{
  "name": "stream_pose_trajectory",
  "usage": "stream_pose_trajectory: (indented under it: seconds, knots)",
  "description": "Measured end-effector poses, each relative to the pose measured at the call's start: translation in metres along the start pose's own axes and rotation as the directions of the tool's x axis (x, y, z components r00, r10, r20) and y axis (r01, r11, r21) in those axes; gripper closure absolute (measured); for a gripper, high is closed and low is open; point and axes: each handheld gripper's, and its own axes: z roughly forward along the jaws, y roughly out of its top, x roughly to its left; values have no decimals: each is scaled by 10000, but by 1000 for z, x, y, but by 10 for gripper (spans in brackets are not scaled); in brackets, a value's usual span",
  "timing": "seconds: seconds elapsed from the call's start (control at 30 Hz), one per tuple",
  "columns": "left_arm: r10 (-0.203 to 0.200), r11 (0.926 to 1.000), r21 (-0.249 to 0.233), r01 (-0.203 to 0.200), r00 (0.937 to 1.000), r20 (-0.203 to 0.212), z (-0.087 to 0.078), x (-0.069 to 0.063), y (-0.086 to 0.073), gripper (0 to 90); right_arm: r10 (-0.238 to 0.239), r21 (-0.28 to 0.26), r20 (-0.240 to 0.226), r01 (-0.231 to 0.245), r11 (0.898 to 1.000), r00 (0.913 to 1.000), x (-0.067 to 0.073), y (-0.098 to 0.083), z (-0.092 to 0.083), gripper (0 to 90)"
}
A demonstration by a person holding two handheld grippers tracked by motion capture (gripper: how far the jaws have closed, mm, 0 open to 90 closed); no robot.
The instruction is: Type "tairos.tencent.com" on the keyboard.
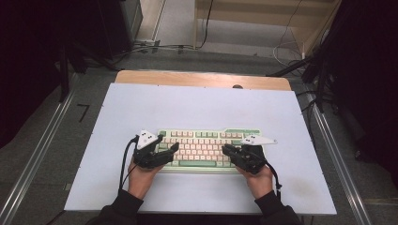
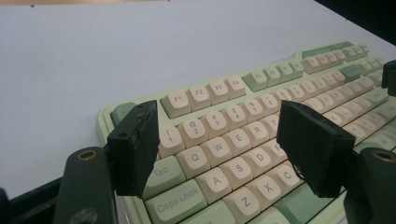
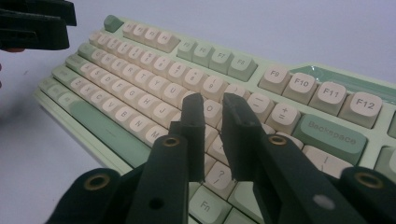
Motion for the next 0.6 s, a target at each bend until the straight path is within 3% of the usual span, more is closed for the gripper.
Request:
stream_pose_trajectory:
  seconds: [0.1,0.17,0.27,0.6]
  knots:
    - [1,10000,-47,-1,10000,-15,-1,0,0,306,34,-43,-22,-35,10000,10000,-1,1,0,624]
    - [-26,10000,-32,26,10000,-5,0,0,0,306,61,-118,-2,-61,9999,10000,-2,1,-1,467]
    - [27,10000,6,-27,10000,6,0,0,0,306,154,-100,85,-153,9998,9998,-2,2,-1,334]
    - [-125,9999,41,125,9997,186,1,-2,0,302,554,-136,186,-552,9984,9983,-6,3,-1,203]
